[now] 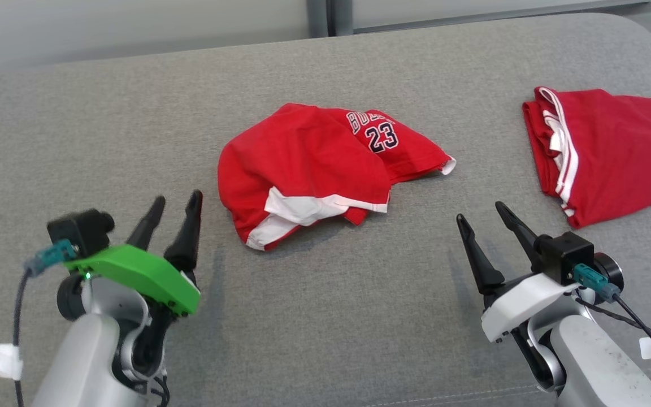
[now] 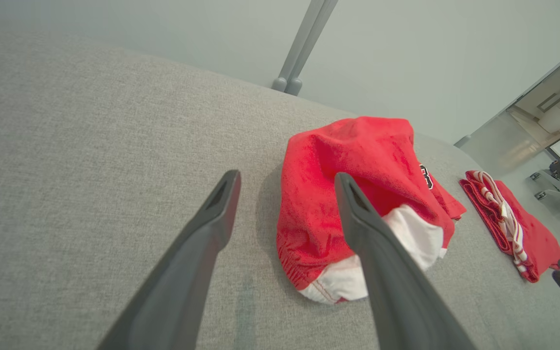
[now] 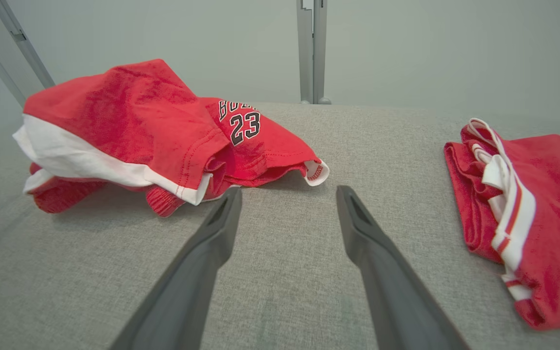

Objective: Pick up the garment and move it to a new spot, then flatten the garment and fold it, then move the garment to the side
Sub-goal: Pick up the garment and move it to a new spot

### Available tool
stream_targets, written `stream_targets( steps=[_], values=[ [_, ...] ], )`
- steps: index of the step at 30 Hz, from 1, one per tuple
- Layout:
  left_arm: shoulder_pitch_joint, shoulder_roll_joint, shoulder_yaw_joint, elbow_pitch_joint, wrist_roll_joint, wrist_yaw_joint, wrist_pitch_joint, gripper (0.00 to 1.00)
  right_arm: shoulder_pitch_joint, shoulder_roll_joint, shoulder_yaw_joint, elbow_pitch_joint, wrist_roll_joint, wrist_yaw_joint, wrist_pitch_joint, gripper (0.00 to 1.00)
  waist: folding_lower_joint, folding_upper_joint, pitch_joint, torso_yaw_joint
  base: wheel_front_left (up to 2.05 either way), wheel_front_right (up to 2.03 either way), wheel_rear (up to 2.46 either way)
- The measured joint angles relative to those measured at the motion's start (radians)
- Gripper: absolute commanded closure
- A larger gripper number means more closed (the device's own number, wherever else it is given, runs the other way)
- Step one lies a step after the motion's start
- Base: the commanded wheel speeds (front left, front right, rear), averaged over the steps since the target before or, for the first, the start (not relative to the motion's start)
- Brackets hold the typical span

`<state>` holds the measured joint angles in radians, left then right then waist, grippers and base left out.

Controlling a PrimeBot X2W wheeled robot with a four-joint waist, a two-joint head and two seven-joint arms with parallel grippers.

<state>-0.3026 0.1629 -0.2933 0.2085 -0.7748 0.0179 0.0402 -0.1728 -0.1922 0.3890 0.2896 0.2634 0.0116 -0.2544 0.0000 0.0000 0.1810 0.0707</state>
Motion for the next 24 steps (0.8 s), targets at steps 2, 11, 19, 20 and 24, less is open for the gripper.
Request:
stream_targets(
  steps=[2, 11, 19, 20, 24],
  values=[
    [0.055, -0.012, -0.014, -0.003, 0.004, 0.000, -0.027, 0.00, 0.012, -0.002, -0.001, 0.001, 0.000, 0.000, 0.000, 0.00, 0.0000, 0.0000, -0.009, 0.027, 0.00, 0.00, 0.00],
    [0.167, -0.018, -0.031, -0.048, 0.067, -0.001, -0.182, 0.00, 0.040, -0.012, -0.017, 0.005, 0.000, 0.000, 0.000, 0.00, 0.0000, 0.0000, -0.046, 0.143, 0.00, 0.00, 0.00],
    [0.259, -0.011, -0.035, -0.075, 0.079, -0.002, -0.234, 0.00, 0.047, -0.008, -0.021, 0.046, 0.025, 0.018, 0.000, 0.00, 0.0000, 0.0000, -0.080, 0.219, 0.00, 0.00, 0.00],
    [0.264, -0.010, -0.032, -0.082, 0.079, -0.002, -0.240, 0.00, 0.043, -0.009, -0.012, 0.061, 0.024, 0.026, 0.000, 0.00, 0.0000, 0.0000, -0.082, 0.226, 0.00, 0.00, 0.00],
    [0.271, -0.009, -0.035, -0.097, 0.079, -0.004, -0.242, 0.00, 0.020, -0.010, -0.012, 0.111, 0.026, 0.032, 0.009, 0.00, 0.0000, 0.0000, -0.087, 0.244, 0.00, 0.00, 0.00]
  ],
)
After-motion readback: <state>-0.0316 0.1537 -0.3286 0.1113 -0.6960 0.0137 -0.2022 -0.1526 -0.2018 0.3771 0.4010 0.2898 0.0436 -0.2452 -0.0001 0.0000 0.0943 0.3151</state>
